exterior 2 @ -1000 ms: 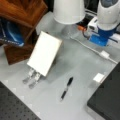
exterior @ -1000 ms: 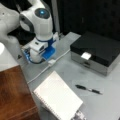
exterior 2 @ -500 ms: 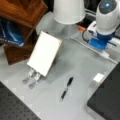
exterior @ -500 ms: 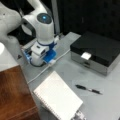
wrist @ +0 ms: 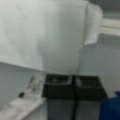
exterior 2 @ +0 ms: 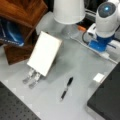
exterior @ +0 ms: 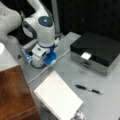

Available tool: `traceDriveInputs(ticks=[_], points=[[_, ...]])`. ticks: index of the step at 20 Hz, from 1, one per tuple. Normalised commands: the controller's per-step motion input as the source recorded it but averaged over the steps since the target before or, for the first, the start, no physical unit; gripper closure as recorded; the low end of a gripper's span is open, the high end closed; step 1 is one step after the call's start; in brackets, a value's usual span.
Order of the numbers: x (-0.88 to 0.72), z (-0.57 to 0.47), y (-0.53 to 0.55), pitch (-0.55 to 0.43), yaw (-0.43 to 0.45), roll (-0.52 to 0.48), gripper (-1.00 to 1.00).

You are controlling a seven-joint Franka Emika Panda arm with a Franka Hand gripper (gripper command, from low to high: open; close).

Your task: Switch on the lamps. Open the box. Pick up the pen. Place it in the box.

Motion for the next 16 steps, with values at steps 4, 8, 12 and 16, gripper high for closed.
traceDriveInputs(ticks=[4,8,12,16], points=[[-0.72,-0.31,0.0,-0.448,-0.073,0.013,1.0],[-0.7,-0.32,-0.04,-0.47,-0.067,0.008,1.0],[-0.69,-0.33,-0.05,-0.488,-0.07,0.01,1.0],[-0.67,-0.33,-0.07,-0.496,-0.069,0.018,1.0]])
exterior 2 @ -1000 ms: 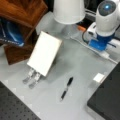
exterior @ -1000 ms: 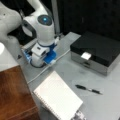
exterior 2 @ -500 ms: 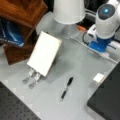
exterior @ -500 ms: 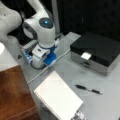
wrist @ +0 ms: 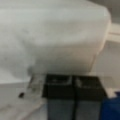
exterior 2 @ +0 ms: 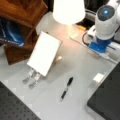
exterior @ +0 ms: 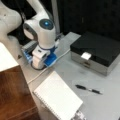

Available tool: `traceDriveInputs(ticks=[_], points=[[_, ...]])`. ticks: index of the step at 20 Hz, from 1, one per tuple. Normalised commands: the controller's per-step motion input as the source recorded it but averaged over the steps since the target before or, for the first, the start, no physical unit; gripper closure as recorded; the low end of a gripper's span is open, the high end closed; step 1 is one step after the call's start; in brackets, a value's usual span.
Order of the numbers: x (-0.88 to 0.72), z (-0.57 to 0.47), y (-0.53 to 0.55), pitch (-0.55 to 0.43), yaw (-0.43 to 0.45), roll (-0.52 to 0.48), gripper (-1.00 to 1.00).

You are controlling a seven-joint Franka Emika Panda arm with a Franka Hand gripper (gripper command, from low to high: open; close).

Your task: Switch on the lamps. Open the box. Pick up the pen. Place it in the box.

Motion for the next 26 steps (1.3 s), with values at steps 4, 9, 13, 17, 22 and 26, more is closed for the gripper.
traceDriveInputs(ticks=[4,9,13,17,22,26], points=[[-0.65,-0.34,-0.1,-0.487,-0.065,0.02,1.0],[-0.62,-0.32,-0.14,-0.473,-0.055,0.02,1.0],[-0.64,-0.19,-0.15,-0.43,-0.052,0.021,1.0],[-0.65,0.0,-0.13,-0.372,-0.056,0.019,1.0],[-0.59,0.06,-0.11,-0.334,-0.058,0.015,1.0],[-0.53,-0.03,-0.1,-0.293,-0.074,0.0,1.0]])
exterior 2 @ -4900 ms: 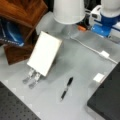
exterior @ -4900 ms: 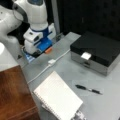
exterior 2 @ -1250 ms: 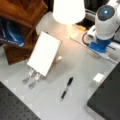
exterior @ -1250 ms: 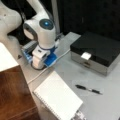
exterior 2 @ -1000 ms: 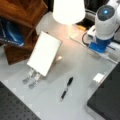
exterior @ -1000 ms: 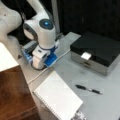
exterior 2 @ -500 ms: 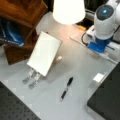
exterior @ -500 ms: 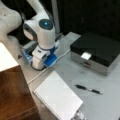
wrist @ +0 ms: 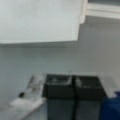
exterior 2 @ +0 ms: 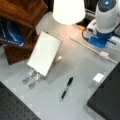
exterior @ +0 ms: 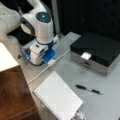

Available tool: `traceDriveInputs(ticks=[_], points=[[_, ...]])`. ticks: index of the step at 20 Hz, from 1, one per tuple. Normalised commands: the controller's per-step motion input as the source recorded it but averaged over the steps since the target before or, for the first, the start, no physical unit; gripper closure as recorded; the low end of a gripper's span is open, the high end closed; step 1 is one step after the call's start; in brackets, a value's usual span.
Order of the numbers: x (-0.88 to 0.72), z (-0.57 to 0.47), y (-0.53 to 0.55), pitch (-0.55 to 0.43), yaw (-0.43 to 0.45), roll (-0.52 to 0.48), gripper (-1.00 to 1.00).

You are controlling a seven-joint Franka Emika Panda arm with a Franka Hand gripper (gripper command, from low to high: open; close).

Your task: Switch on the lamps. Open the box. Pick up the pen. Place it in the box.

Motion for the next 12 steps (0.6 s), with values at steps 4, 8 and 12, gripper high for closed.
traceDriveInputs(ticks=[4,8,12], points=[[-0.47,-0.03,-0.08,-0.237,-0.098,-0.007,1.0],[-0.42,-0.02,-0.05,-0.205,-0.107,-0.006,1.0],[-0.37,0.02,-0.05,-0.138,-0.129,-0.025,1.0]])
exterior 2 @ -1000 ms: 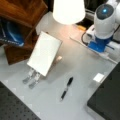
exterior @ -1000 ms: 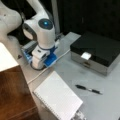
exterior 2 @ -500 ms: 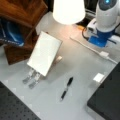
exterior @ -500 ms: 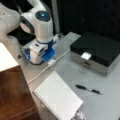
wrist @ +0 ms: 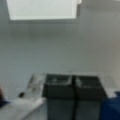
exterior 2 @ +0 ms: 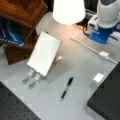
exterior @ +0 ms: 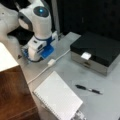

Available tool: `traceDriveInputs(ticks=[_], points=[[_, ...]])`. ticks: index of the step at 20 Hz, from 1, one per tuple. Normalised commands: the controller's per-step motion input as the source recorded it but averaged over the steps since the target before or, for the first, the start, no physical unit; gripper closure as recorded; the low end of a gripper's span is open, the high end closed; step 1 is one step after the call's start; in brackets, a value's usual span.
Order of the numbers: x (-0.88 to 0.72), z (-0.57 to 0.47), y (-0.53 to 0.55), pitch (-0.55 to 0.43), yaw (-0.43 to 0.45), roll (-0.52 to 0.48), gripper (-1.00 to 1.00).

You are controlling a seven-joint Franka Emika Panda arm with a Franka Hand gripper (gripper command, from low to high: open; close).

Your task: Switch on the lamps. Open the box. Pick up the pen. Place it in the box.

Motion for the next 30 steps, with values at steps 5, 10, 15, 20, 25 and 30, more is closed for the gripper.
traceDriveInputs(ticks=[5,10,15,20,25,30], points=[[-0.25,0.1,-0.04,-0.122,-0.121,-0.03,1.0],[-0.1,0.15,-0.05,-0.075,-0.106,-0.023,-1.0],[0.05,0.17,-0.01,0.029,-0.137,0.007,-1.0],[0.19,0.16,0.0,0.073,-0.129,0.026,-1.0],[0.27,0.2,-0.02,0.131,-0.123,0.031,-1.0],[0.38,0.23,-0.02,0.177,-0.125,0.034,-1.0]])
